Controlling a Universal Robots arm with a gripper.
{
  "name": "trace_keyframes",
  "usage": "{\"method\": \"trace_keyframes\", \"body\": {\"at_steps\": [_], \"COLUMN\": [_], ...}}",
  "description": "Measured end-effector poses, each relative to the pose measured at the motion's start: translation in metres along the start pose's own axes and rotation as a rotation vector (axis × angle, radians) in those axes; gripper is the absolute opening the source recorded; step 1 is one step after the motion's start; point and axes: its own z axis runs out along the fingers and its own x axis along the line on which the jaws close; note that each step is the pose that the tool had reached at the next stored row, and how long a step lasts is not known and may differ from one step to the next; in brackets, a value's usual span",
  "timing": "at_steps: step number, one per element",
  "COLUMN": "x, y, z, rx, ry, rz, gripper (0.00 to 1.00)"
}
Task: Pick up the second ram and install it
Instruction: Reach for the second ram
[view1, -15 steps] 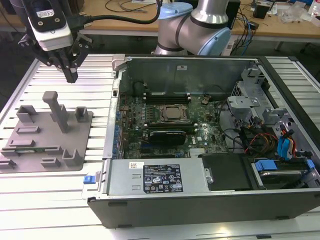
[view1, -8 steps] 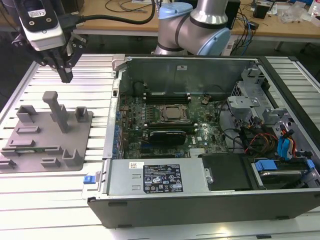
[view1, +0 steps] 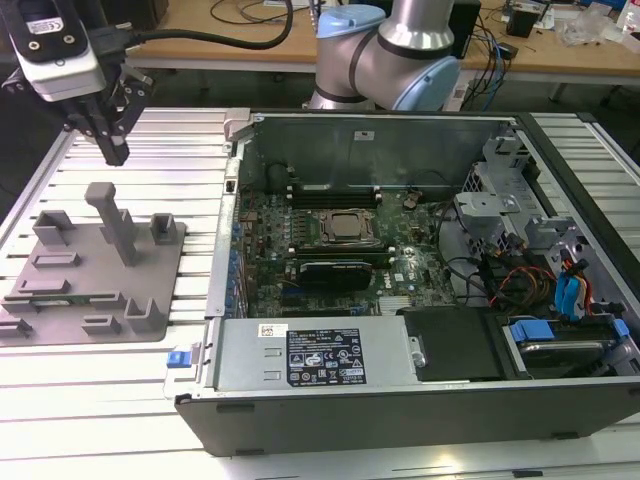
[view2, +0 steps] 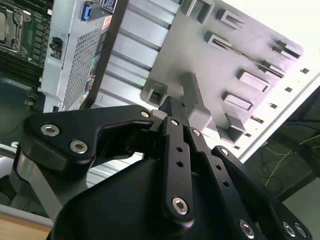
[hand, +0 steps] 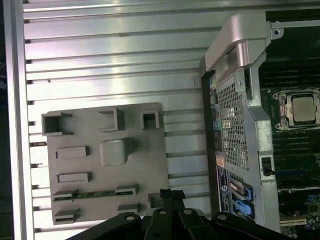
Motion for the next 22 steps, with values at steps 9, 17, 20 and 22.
{"method": "trace_keyframes", "body": {"at_steps": [9,17,20,22], "x": [0.0151,0.0317,0.0376,0.0394], "y": [-0.0012,-0.0024,-0.0039,-0.0051], "z": [-0.0002,-0.0003,0.0002,0.0013], "rx": [-0.0023,-0.0042,-0.0050,-0.0049], "ry": [0.0001,0.0001,0.0003,0.0003], "rz": [0.000,0.000,0.000,0.000], "gripper": [0.08,0.08,0.08,0.08]}}
